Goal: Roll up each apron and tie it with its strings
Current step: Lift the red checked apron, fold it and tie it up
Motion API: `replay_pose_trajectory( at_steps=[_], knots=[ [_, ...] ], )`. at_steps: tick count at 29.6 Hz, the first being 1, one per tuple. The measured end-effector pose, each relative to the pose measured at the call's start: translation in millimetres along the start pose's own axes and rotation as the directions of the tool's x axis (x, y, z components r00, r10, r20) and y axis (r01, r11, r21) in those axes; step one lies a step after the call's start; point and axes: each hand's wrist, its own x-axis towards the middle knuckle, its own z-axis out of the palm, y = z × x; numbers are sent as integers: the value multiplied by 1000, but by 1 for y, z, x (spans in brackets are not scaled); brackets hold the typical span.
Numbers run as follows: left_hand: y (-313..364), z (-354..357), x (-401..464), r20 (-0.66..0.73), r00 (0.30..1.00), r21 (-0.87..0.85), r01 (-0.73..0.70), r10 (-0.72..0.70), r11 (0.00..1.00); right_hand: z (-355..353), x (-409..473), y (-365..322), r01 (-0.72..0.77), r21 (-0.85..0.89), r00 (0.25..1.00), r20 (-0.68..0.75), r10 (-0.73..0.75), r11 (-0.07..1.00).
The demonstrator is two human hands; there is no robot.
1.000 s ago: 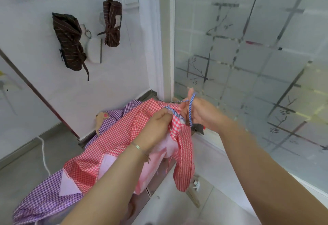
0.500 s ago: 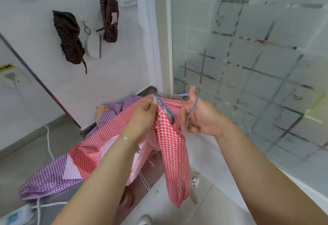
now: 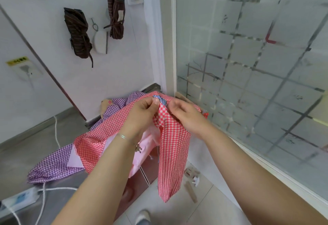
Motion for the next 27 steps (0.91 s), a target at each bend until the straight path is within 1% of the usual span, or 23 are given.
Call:
replay_pose_trajectory(
  at_steps=[2, 3, 4, 6, 8, 10, 14, 16, 17, 19, 20, 21, 22, 23, 24, 26, 27],
  knots=[
    [3, 1, 1, 0, 1000, 29, -20, 20, 999, 1, -5, 0, -118, 162, 991, 76, 107, 980],
    [4, 1, 1, 8, 1000, 47, -24, 24, 999, 2, -7, -1, -154, 224, 985, 109, 132, 962],
    [4, 1, 3, 22, 999, 69, -34, 33, 997, 4, -9, -2, -167, 238, 982, 126, 140, 957],
    [6, 3, 5, 46, 998, 100, -56, 52, 993, 5, -12, -2, -151, 181, 983, 135, 127, 972],
    [7, 6, 8, 55, 996, 120, -79, 72, 990, 5, -18, -6, -117, 66, 982, 159, 105, 991],
    [8, 9, 11, 43, 994, 137, -104, 99, 985, 2, -20, -8, -44, -40, 980, 191, 51, 998],
    [12, 15, 14, 1, 989, 151, -145, 147, 978, -1, -26, -13, 21, -72, 978, 207, -5, 997],
    [16, 18, 15, -30, 985, 154, -163, 169, 975, 0, -26, -13, 89, -122, 970, 236, -58, 989],
    [17, 19, 17, -30, 985, 142, -166, 171, 976, 2, -24, -9, 96, -118, 963, 263, -63, 988],
    [20, 21, 19, -11, 987, 88, -159, 161, 983, 4, -20, -8, 30, -78, 947, 321, -4, 997],
    [22, 22, 21, 3, 988, 61, -156, 157, 986, 4, -19, -7, 18, -97, 938, 345, 16, 995],
    [23, 24, 22, 12, 988, 46, -156, 155, 987, 5, -19, -5, 12, -173, 931, 361, 52, 985],
    [25, 25, 23, 16, 986, 41, -164, 164, 986, 5, -21, -9, 18, -282, 916, 388, 97, 959],
    [26, 26, 23, 12, 985, 44, -175, 175, 984, 5, -21, -3, 37, -423, 896, 416, 158, 905],
    [26, 28, 24, -5, 982, 61, -186, 187, 981, 5, -22, 4, 57, -555, 870, 435, 232, 830],
    [22, 30, 27, -61, 974, 121, -208, 217, 971, 8, -27, 23, 36, -767, 794, 412, 448, 641],
    [16, 30, 29, -88, 968, 175, -218, 236, 960, 8, -30, 35, 22, -860, 757, 348, 554, 509]
  ],
)
